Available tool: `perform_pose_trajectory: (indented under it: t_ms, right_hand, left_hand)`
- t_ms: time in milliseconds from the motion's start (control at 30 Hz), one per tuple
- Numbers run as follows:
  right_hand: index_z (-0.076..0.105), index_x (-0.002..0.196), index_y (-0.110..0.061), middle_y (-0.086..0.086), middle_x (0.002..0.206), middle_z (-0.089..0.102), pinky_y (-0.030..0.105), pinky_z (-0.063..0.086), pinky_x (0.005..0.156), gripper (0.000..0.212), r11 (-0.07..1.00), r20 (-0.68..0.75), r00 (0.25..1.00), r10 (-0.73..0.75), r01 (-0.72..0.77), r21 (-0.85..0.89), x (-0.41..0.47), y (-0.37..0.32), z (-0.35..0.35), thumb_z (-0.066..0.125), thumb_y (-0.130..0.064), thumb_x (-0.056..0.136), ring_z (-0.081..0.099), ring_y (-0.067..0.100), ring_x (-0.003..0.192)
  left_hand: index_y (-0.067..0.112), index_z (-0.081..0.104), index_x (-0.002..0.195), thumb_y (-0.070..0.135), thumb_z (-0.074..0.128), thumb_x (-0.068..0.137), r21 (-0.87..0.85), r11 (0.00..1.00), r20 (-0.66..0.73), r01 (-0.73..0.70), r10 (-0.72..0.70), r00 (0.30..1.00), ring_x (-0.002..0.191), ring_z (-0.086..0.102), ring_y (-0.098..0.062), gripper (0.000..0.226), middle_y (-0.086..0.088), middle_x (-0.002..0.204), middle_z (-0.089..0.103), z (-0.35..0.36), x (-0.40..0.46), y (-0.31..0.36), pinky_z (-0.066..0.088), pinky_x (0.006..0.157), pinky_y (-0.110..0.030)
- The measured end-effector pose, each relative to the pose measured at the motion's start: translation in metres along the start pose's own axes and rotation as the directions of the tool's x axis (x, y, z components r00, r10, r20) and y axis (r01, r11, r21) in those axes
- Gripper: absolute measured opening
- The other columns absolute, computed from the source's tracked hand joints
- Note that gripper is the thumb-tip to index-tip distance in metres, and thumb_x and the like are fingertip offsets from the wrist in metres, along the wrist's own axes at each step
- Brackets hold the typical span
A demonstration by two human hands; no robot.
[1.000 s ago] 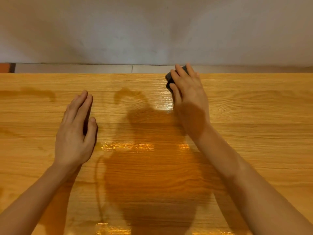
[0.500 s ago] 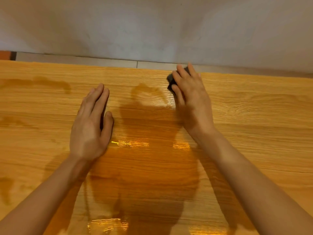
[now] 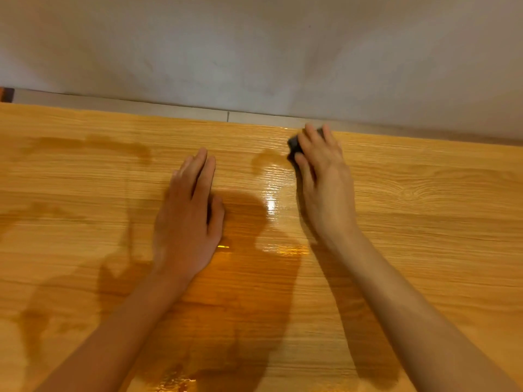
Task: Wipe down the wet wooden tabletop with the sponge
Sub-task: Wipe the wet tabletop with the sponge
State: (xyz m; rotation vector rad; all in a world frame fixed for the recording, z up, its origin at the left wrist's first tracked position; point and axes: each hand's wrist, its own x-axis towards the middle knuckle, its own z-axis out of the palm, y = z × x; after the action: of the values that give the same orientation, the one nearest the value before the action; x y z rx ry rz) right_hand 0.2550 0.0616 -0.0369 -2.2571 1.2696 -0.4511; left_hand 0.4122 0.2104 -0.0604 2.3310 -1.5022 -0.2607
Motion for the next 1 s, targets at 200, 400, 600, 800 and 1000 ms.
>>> perform_pose_trajectory:
  t_ms: [200,400,600,800,1000]
  right_hand:
    - [0.047,0.141,-0.014,-0.005,0.151,0.037,0.03,0.014,0.122,0.042,0.994,0.12,0.986,-0.112,0.113,-0.005,-0.094,-0.012,0.002,0.039,-0.027,0.102,0.021,0.014,0.147]
    - [0.051,0.137,-0.01,0.005,0.147,0.046,0.041,0.022,0.12,0.037,0.999,-0.007,1.0,0.024,-0.025,-0.022,0.029,-0.029,0.022,0.043,-0.019,0.103,0.027,0.024,0.145]
    - [0.047,0.142,-0.014,-0.006,0.152,0.037,0.04,0.021,0.12,0.041,0.997,0.079,0.996,-0.05,0.054,-0.049,-0.085,-0.041,0.02,0.04,-0.024,0.103,0.016,0.01,0.148]
    - [0.053,0.137,-0.012,0.001,0.148,0.046,0.038,0.022,0.12,0.037,0.999,-0.004,1.0,-0.023,0.023,-0.033,0.015,-0.048,0.036,0.042,-0.023,0.103,0.025,0.02,0.146]
    - [0.062,0.114,-0.011,0.005,0.111,0.063,0.033,0.023,0.116,0.034,0.981,0.015,0.993,-0.116,0.117,-0.157,0.054,-0.022,0.032,0.035,-0.028,0.104,0.051,0.025,0.118]
  left_hand:
    - [0.008,0.026,0.158,0.027,0.034,0.105,-0.022,1.0,0.001,-0.022,0.022,1.0,0.154,0.017,-0.025,0.057,-0.009,0.166,0.022,0.0,-0.001,-0.001,0.013,0.126,-0.038]
    - [0.008,0.026,0.157,0.026,0.032,0.105,-0.025,0.999,0.009,-0.02,0.02,1.0,0.154,0.019,-0.025,0.055,-0.009,0.166,0.024,-0.001,0.0,0.001,0.015,0.126,-0.04]
    - [0.002,0.029,0.156,0.019,0.037,0.105,-0.075,0.995,-0.024,-0.065,0.064,0.998,0.154,0.02,-0.027,0.055,-0.014,0.164,0.025,0.002,-0.002,-0.001,0.012,0.127,-0.039]
    - [0.007,0.027,0.156,0.026,0.033,0.103,-0.08,0.995,0.029,-0.054,0.057,0.998,0.154,0.019,-0.025,0.057,-0.011,0.165,0.025,-0.006,0.005,-0.005,0.007,0.126,-0.034]
    - [0.006,0.027,0.157,0.03,0.032,0.105,-0.028,0.999,0.055,-0.03,0.032,0.998,0.154,0.019,-0.027,0.057,-0.011,0.165,0.024,-0.007,0.018,-0.016,0.014,0.126,-0.044]
